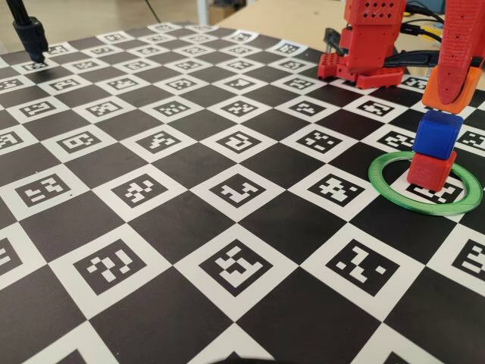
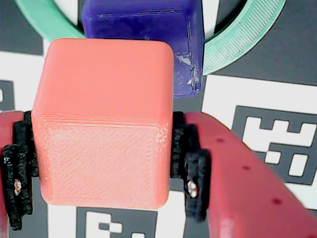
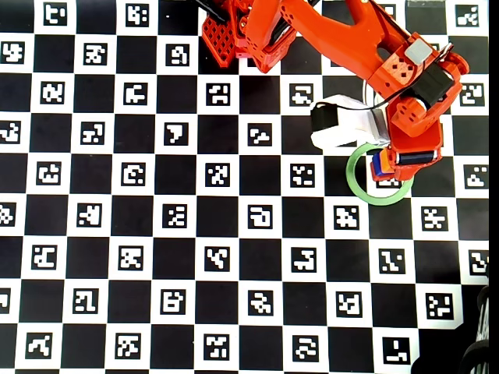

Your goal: Grab the red cube then put it in the green circle then put the blue cube on top and finally the orange cube on top

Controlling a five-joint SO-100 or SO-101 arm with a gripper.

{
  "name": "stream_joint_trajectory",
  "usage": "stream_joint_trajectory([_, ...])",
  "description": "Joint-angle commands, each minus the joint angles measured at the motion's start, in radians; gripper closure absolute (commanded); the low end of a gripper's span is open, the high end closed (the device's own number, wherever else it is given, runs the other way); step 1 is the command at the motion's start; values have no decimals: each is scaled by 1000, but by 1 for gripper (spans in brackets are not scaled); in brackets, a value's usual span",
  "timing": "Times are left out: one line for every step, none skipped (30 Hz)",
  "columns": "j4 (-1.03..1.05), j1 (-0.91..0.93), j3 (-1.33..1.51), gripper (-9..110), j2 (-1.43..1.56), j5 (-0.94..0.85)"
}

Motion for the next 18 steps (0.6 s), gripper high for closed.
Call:
stream_joint_trajectory([-14, 3, -8, 95, 81, -9])
stream_joint_trajectory([-17, 3, -3, 95, 80, -9])
stream_joint_trajectory([-21, 3, 0, 95, 80, -9])
stream_joint_trajectory([-25, 3, 3, 95, 78, -9])
stream_joint_trajectory([-25, 3, 5, 95, 77, -9])
stream_joint_trajectory([-25, 3, 6, 95, 77, -11])
stream_joint_trajectory([-25, 5, 6, 95, 77, -11])
stream_joint_trajectory([-25, 5, 6, 95, 77, -12])
stream_joint_trajectory([-25, 5, 8, 95, 77, -14])
stream_joint_trajectory([-25, 5, 8, 95, 77, -15])
stream_joint_trajectory([-25, 3, 9, 95, 77, -15])
stream_joint_trajectory([-25, 2, 11, 95, 77, -17])
stream_joint_trajectory([-26, -2, 11, 95, 77, -20])
stream_joint_trajectory([-26, -3, 12, 95, 77, -21])
stream_joint_trajectory([-28, -5, 12, 95, 77, -23])
stream_joint_trajectory([-28, -6, 14, 95, 77, -25])
stream_joint_trajectory([-28, -6, 14, 95, 77, -26])
stream_joint_trajectory([-28, -8, 15, 95, 78, -28])
